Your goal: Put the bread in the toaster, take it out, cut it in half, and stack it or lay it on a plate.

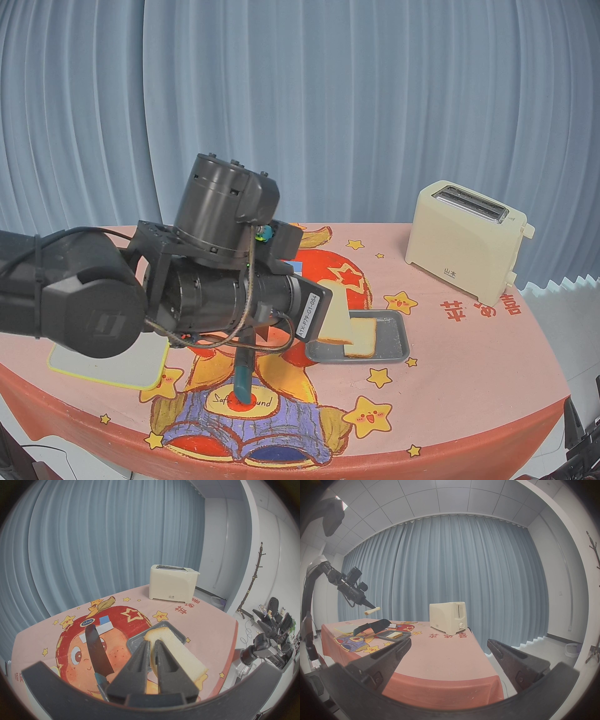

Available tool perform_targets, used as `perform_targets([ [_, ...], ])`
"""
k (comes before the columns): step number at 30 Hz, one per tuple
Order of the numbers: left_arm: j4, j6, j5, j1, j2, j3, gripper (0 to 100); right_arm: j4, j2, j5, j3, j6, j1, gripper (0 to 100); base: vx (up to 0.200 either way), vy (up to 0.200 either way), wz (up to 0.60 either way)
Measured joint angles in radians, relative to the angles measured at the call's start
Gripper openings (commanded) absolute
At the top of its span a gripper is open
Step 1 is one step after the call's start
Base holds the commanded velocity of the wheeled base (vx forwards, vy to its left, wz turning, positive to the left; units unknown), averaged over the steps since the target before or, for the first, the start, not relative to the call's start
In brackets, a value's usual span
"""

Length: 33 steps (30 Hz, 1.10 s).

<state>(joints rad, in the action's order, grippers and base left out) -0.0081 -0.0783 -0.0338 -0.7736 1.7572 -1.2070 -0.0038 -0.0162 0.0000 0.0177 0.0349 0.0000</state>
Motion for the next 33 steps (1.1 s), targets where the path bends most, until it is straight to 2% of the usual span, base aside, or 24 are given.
perform_targets([
  [7, -0.004, -0.003, 0.011, 0.018, 0.081, -0.044, 0, 0.0, 0.0, 0.0, 0.0, 0.0, 0.0, 100, 0.0, 0.0, 0.0],
  [14, -0.004, -0.009, 0.078, 0.018, 0.155, -0.108, 0, 0.0, 0.0, 0.0, 0.0, 0.0, 0.0, 100, 0.0, 0.0, 0.0],
  [18, -0.005, -0.008, 0.101, 0.017, 0.201, -0.146, 0, 0.0, 0.0, 0.0, 0.0, 0.0, 0.0, 100, 0.0, 0.0, 0.0],
  [33, -0.004, 0.0, 0.091, 0.019, 0.289, -0.233, 0, 0.0, 0.0, 0.0, 0.0, 0.0, 0.0, 100, 0.0, 0.0, 0.0],
])
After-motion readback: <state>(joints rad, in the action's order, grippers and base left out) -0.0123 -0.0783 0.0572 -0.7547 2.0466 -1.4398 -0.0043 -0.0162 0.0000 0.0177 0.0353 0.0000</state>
